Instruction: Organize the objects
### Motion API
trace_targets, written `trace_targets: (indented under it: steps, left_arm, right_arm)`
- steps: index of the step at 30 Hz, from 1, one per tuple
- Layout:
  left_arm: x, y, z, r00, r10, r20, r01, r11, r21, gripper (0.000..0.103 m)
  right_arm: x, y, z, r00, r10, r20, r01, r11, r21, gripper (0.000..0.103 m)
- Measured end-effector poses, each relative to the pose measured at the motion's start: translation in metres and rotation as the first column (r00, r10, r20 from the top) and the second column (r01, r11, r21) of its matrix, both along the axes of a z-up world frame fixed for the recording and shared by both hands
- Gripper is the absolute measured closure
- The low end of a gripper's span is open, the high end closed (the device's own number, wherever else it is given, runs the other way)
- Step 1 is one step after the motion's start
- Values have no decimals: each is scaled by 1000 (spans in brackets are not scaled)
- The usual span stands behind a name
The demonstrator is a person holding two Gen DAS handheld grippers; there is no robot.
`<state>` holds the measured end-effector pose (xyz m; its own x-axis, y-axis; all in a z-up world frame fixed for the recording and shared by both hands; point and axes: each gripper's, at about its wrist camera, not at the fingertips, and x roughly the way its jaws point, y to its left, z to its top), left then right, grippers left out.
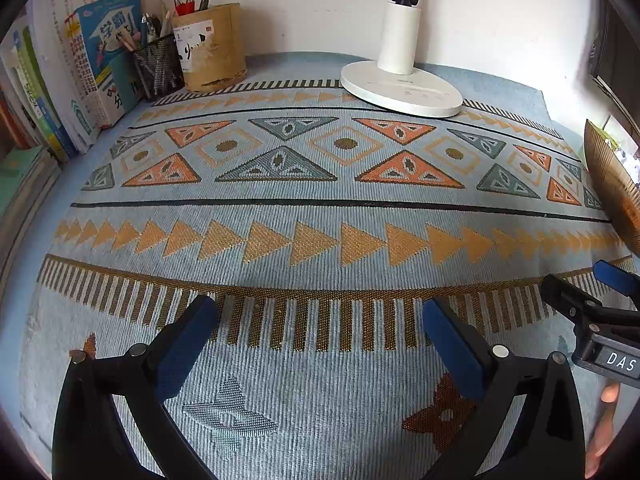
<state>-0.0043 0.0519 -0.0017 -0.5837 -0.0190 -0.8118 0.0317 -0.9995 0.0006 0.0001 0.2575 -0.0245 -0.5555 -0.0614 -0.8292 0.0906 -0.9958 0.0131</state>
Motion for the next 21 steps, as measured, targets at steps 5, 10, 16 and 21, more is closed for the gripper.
trace_targets:
  steps: [5, 10, 16, 21]
  left_arm:
    - [0, 0, -1, 1000, 0, -1, 0, 1000, 0, 0]
    - [0, 1, -1, 1000, -1, -1, 1, 1000, 0, 0]
    - [0, 1, -1, 1000, 0, -1, 0, 1000, 1, 0]
    - [0, 1, -2, 1000, 0, -2, 0, 1000, 1, 0]
  right_arm:
    - [2, -5, 1, 999, 35, -13, -35, 999, -8, 0]
    - [7, -12, 5, 997, 60, -42, -59, 998, 18, 0]
    - [2, -9, 1, 999, 43, -3, -43, 999, 5, 0]
    - [1, -9, 1, 999, 43, -2, -43, 999, 10, 0]
